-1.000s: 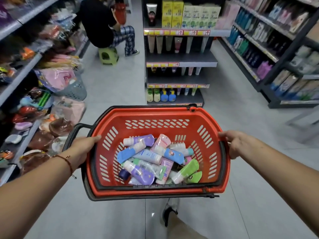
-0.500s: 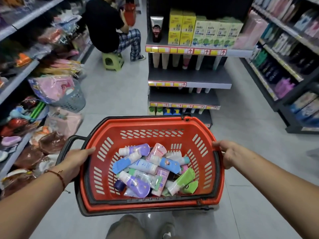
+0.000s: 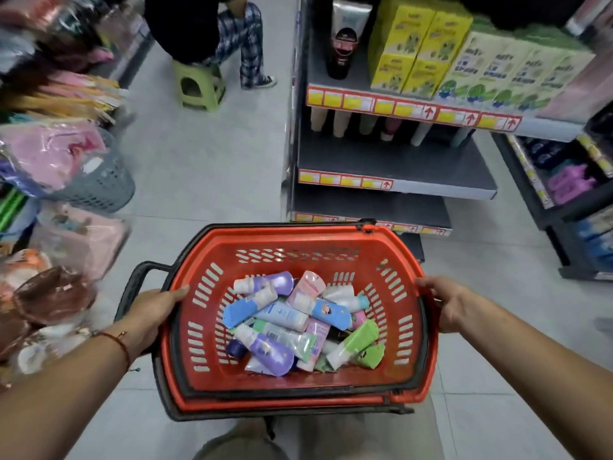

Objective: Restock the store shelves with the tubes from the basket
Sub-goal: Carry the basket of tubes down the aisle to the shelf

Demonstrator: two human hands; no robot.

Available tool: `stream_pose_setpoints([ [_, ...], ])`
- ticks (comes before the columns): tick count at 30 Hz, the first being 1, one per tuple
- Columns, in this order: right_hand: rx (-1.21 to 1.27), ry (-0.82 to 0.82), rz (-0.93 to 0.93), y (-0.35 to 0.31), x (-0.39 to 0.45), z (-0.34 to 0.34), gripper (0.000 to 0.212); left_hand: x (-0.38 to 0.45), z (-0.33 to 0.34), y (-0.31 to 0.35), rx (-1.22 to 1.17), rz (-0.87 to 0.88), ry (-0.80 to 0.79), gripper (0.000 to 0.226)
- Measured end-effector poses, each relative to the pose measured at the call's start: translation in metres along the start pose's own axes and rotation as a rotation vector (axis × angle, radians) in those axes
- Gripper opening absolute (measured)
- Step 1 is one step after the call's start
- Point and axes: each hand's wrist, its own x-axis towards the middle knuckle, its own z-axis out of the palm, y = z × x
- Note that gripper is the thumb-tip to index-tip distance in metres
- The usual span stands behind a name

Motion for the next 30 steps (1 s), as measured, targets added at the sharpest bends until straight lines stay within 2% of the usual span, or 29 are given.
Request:
stream_pose_setpoints([
  [8, -0.241, -0.087, -0.113, -0.092, 0.062, 0.125, 0.032, 0.066, -0.031, -0.013, -0.171, -0.141, 0.117, 0.031],
  [12, -0.467, -0.174, -0.176, -0.124, 0.118, 0.197, 0.035, 0.081, -0.035, -0.051, -0.295, -0.249, 0.234, 0.027],
  [15, -0.616, -0.252, -0.225, -0.139, 0.176, 0.26, 0.029, 0.093, -0.025, -0.094, -0.419, -0.338, 0.351, 0.025],
  [19, -0.812, -0.347, -0.295, -0.138, 0.262, 0.348, 0.021, 0.121, 0.006, -0.152, -0.533, -0.462, 0.522, 0.019],
  [21, -0.895, -0.358, -0.293, -0.133, 0.304, 0.383, 0.026, 0.143, 0.022, -0.187, -0.561, -0.525, 0.585, 0.028],
  [25, -1.032, -0.388, -0.29, -0.114, 0.365, 0.443, 0.031, 0.187, 0.047, -0.261, -0.537, -0.646, 0.622, 0.045],
  [30, -1.193, -0.436, -0.327, -0.092, 0.42, 0.484, 0.034, 0.219, 0.079, -0.32, -0.531, -0.671, 0.636, 0.048],
])
